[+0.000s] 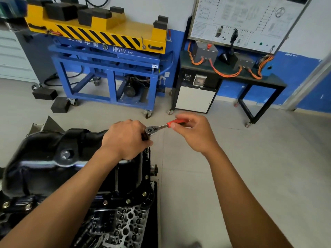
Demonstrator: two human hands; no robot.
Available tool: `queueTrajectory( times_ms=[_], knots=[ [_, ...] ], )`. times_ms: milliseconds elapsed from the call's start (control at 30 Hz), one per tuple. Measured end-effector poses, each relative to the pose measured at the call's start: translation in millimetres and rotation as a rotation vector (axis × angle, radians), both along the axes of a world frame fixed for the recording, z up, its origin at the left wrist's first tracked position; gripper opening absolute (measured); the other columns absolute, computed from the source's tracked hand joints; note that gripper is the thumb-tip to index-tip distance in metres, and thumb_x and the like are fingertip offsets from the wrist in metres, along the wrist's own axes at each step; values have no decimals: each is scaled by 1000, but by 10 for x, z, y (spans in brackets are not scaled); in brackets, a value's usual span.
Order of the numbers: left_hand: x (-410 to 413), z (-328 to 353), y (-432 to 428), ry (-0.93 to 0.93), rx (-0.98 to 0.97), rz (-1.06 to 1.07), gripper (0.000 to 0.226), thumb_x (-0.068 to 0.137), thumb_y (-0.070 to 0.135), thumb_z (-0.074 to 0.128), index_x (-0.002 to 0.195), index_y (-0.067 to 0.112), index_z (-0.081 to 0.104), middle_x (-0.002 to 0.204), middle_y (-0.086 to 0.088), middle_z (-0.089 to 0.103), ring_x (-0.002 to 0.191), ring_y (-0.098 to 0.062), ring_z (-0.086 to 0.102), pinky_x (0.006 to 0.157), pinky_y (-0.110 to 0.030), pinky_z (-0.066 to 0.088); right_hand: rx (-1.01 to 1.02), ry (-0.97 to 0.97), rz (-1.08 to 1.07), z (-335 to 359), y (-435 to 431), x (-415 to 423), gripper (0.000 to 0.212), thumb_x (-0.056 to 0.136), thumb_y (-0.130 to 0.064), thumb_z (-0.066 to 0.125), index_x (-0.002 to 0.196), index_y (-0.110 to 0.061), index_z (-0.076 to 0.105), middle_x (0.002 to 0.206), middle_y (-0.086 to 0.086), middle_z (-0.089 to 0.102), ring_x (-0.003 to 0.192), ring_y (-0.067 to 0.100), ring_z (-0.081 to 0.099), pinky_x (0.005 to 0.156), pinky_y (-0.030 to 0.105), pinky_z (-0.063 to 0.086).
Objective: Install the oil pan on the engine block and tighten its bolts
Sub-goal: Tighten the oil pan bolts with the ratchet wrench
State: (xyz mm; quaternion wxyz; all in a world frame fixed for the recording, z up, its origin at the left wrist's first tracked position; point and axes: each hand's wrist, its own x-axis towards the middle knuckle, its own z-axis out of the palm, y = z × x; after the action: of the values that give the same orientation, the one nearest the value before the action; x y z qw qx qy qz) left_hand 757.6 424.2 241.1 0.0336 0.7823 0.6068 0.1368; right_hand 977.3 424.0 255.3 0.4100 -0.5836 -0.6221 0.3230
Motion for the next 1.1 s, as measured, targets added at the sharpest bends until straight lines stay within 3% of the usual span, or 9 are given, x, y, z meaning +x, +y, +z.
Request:
queueTrajectory(
  times_ms=[133, 267, 467, 600, 733, 800, 867, 1000, 1100],
  knots=[
    [37, -15, -9, -15, 34, 45, 29, 84, 60, 65, 82, 32, 67, 73, 8, 59, 72, -19, 57, 64, -31, 38, 41, 300, -297, -170, -467, 1, 12, 86, -10, 75, 97, -17, 76, 82, -6, 76, 76, 12, 74, 68, 24, 54],
    [46, -27, 0, -29, 32, 63, 29, 84, 60, 65, 79, 31, 67, 70, 10, 57, 63, -15, 52, 59, -30, 36, 59, 532, -305, -316, -1042, -230, 16, 81, 5, 75, 89, -10, 75, 80, -2, 77, 61, 16, 71, 52, 16, 50],
    [36, 4, -3, -7, 33, 40, 35, 83, 61, 62, 68, 30, 60, 71, 4, 59, 66, -24, 53, 60, -32, 36, 13, 663, -130, -408, -1353, -593, 21, 77, 8, 79, 80, -11, 71, 81, 10, 74, 62, 28, 71, 61, 22, 55],
    [21, 19, -3, -25, -7, 18, 35, 81, 56, 66, 61, 30, 55, 67, 5, 56, 66, -24, 53, 61, -32, 35, -90, 657, -57, -390, -1388, -605, 25, 77, 2, 81, 78, -20, 71, 72, 13, 73, 61, 25, 71, 62, 24, 56],
    [2, 24, 46, -28, -64, -5, 31, 79, 58, 69, 68, 30, 59, 71, 8, 54, 73, -21, 56, 63, -33, 36, -93, 676, -166, -257, -1178, -410, 17, 67, -14, 86, 75, -23, 74, 67, 4, 72, 49, 14, 59, 50, 19, 48],
    [-4, 24, 70, -15, -89, -13, 31, 78, 58, 70, 70, 32, 56, 72, 9, 52, 78, -19, 56, 65, -33, 35, -70, 745, -282, -200, -918, -239, 14, 73, -6, 83, 71, -17, 74, 61, 1, 64, 51, 13, 49, 48, 18, 42],
    [-18, 21, 82, -8, -98, -21, 34, 78, 58, 71, 68, 32, 51, 72, 9, 51, 79, -20, 55, 65, -33, 35, -88, 826, -363, -145, -576, -119, 17, 82, 5, 74, 79, -11, 72, 66, 5, 64, 56, 15, 48, 50, 20, 43],
    [-8, 43, 74, -2, -101, -27, 32, 78, 57, 71, 69, 31, 54, 73, 7, 53, 78, -21, 55, 64, -34, 33, -210, 899, -281, -49, 12, -130, 13, 89, 1, 69, 99, -6, 74, 96, 14, 71, 64, 12, 56, 60, 22, 50],
    [5, 66, 51, 7, -102, -18, 31, 78, 58, 69, 70, 31, 55, 74, 7, 54, 77, -21, 55, 64, -34, 34, -240, 954, -255, -59, 110, -159, 15, 91, 0, 66, 104, -4, 72, 98, 15, 71, 61, 10, 55, 59, 21, 49]
  ],
)
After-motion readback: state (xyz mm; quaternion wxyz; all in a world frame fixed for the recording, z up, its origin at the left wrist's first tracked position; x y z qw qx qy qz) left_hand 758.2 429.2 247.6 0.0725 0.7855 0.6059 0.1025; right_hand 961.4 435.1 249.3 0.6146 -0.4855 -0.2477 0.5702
